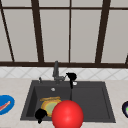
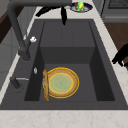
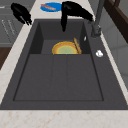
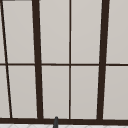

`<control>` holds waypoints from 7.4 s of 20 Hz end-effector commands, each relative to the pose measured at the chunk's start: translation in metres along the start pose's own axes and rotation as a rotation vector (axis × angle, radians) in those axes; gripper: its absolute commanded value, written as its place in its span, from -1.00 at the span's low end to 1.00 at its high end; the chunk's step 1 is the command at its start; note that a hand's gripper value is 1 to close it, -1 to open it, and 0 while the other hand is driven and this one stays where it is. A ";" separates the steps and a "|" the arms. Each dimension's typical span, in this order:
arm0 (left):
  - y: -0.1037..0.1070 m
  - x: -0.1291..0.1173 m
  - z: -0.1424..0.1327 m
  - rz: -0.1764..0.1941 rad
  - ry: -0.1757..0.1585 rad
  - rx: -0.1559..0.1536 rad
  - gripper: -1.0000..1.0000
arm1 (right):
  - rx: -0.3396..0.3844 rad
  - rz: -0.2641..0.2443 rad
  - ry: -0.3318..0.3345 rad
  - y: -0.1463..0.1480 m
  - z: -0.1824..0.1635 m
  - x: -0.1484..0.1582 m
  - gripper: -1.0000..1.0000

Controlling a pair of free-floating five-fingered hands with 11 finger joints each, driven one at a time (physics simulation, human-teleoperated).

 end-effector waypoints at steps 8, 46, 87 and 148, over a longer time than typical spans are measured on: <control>0.000 0.000 0.000 0.000 0.000 0.000 0.00 | 0.228 -0.011 0.015 -0.010 -0.060 0.019 -1.00; 0.000 0.000 0.000 0.000 0.000 0.000 0.00 | 0.815 -0.113 -0.011 0.042 -0.272 -0.024 -1.00; 0.000 0.000 0.000 0.000 0.000 0.000 0.00 | 0.705 0.417 0.487 0.013 -0.261 0.064 1.00; 0.000 0.000 0.000 0.000 0.000 0.000 0.00 | 0.710 0.622 0.756 0.039 -0.261 0.082 1.00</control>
